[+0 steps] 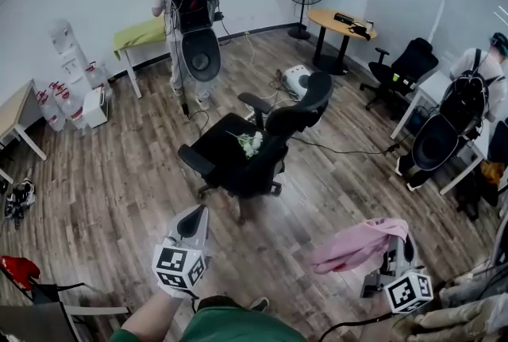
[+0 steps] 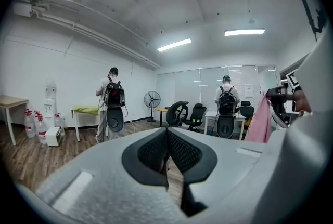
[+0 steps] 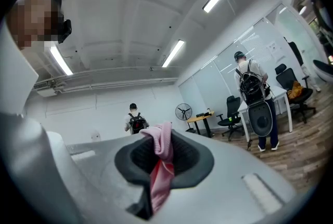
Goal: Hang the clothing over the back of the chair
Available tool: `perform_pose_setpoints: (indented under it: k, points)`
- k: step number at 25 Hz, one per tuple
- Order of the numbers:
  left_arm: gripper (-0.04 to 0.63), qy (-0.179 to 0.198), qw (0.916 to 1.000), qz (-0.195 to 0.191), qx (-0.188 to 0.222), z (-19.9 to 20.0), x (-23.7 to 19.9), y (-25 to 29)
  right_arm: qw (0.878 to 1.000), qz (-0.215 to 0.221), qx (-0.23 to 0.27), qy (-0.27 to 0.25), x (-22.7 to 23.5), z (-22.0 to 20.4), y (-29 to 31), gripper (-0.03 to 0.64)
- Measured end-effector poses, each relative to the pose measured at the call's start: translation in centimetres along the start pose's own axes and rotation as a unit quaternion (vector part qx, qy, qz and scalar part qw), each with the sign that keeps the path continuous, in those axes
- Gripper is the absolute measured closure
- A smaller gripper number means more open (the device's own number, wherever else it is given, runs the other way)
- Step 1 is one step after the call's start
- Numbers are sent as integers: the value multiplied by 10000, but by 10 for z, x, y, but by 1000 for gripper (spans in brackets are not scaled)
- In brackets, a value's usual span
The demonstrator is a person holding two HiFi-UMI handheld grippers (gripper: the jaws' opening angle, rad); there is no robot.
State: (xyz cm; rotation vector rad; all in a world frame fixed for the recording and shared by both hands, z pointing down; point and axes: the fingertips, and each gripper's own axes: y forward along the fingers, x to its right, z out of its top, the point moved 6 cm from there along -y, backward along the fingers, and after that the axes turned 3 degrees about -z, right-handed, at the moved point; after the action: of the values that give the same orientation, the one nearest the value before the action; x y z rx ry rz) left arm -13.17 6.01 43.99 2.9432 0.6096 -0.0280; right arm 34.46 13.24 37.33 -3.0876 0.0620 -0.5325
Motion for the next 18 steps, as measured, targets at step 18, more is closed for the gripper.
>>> perform_pose_setpoints:
  k: [18]
  points:
    - [583,-107,9999,-34,120,7,-50,69,9963,227,-542,-634,-10,9,100,588]
